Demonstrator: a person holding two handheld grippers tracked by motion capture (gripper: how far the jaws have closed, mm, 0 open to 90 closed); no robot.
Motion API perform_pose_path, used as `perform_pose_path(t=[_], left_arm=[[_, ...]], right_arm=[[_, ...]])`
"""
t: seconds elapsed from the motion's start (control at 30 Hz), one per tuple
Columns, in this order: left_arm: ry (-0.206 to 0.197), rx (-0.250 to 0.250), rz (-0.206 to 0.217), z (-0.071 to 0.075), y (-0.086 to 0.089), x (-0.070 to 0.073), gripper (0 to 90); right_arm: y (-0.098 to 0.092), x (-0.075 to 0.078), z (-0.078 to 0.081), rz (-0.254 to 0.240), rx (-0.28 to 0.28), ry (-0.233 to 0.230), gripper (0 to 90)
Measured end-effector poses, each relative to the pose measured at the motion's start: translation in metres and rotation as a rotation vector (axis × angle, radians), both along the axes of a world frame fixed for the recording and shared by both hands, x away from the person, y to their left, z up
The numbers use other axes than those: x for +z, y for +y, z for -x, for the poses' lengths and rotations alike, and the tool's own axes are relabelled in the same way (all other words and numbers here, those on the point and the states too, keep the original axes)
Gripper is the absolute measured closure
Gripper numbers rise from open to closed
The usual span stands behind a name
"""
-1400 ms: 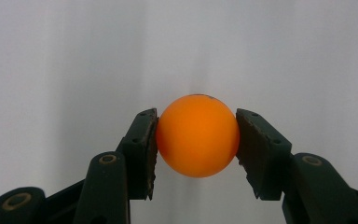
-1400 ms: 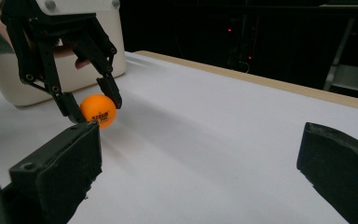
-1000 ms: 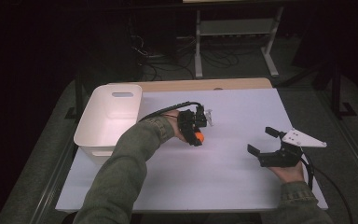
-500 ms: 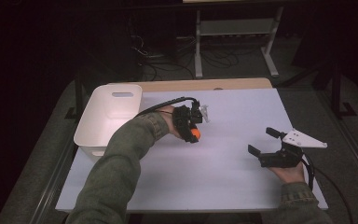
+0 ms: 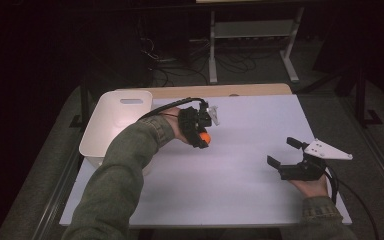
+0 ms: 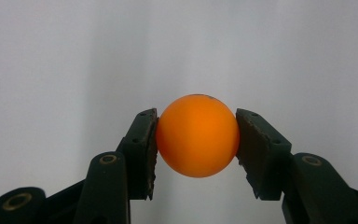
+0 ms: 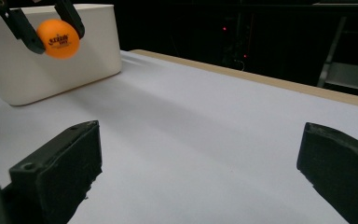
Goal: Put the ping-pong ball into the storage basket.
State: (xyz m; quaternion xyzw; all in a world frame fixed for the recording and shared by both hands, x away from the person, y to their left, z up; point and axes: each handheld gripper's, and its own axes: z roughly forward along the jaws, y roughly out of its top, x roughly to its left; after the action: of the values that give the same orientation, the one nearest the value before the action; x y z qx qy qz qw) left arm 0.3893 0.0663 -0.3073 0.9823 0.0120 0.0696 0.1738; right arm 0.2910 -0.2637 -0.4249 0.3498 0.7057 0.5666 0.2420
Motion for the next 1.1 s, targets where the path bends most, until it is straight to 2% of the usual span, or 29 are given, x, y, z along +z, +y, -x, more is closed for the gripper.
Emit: perform_pose_path(t=[0.53, 0.87, 1.1], left_arm=[[-0.014, 0.014, -0.015, 0.004, 0.013, 0.015, 50.9], [-0.029, 0.039, -0.003, 0.006, 0.031, 0.029, 50.9], [-0.032, 0.039, 0.000, 0.009, 0.040, 0.037, 50.9]], right_arm=[[0.003, -0.001, 0.000, 0.018, 0.017, 0.004, 0.0], [0.004, -0.001, 0.000, 0.023, 0.022, 0.006, 0.0], [0.005, -0.002, 0.000, 0.028, 0.023, 0.006, 0.0]])
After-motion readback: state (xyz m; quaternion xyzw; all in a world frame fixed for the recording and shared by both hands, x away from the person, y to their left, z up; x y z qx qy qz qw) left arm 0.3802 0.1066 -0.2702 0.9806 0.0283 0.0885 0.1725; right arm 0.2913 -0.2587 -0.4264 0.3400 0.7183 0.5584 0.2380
